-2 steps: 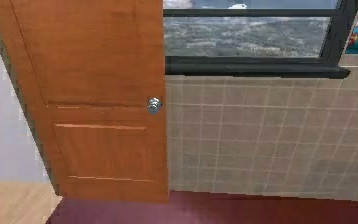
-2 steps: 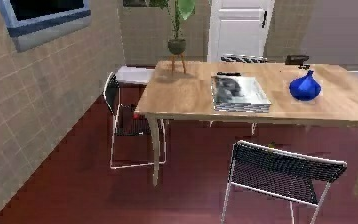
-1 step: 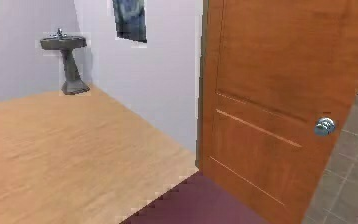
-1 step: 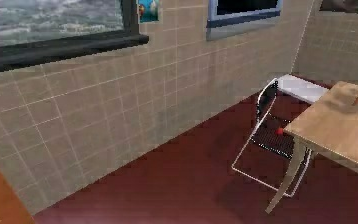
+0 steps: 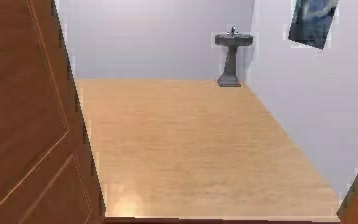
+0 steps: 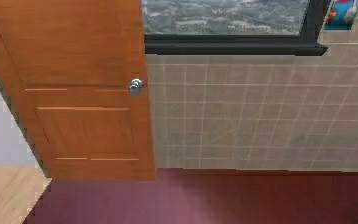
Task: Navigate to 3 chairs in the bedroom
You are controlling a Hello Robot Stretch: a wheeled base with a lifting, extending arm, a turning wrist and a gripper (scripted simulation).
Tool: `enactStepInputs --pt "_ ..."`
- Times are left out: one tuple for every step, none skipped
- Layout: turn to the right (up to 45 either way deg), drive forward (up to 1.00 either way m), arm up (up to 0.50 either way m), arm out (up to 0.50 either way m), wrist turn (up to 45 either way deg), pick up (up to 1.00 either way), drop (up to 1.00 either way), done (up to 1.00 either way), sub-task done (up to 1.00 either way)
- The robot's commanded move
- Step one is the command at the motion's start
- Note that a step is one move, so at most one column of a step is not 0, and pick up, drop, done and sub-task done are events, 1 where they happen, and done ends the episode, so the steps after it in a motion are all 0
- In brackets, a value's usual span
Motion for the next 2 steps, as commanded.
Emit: enactStepInputs --pt "0.0 1.0 0.0 0.0 0.0 0.0 0.0 0.0 0.0" --pt "-6.0 0.0 0.0 0.0 0.0 0.0 0.0 0.0 0.0"
